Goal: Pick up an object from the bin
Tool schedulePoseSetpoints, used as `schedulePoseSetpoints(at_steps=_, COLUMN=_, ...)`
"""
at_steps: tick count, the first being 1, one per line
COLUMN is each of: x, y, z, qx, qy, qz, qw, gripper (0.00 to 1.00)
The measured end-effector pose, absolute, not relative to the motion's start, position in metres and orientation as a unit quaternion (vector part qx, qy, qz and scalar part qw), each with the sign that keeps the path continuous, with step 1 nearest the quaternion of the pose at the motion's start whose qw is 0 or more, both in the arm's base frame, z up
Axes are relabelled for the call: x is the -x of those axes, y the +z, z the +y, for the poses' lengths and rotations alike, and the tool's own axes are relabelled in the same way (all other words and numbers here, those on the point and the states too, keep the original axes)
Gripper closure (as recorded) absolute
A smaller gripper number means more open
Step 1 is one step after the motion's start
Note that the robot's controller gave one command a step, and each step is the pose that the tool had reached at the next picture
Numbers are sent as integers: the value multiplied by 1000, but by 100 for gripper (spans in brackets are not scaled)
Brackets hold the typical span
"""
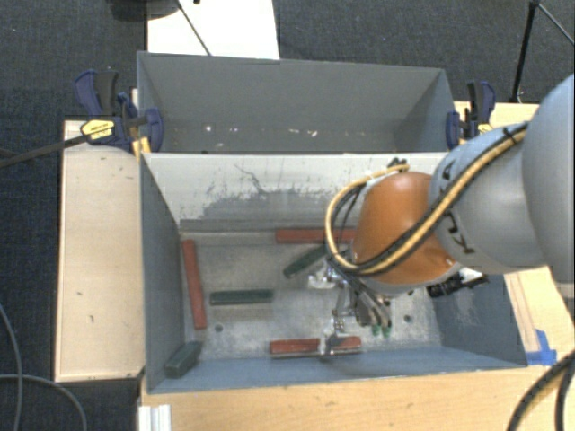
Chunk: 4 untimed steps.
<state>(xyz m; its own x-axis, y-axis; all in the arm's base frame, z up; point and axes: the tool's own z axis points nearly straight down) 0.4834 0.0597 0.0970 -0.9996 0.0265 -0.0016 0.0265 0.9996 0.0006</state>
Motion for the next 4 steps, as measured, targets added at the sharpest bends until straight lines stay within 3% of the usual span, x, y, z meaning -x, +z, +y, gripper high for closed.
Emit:
schedulePoseSetpoints(at_steps=1, x=-492, y=109, z=95, qx=-49, qy=0, qz=999, qw=0, gripper=0)
schedulePoseSetpoints(at_steps=2, x=-512, y=104, z=120, qx=-2, qy=1, qz=1000, qw=2, gripper=0)
schedulePoseSetpoints(at_steps=3, x=-553, y=78, z=154, qx=36, qy=1, qz=999, qw=1, gripper=100)
schedulePoseSetpoints(at_steps=4, x=-553, y=78, z=154, qx=36, qy=1, qz=999, qw=1, gripper=100)
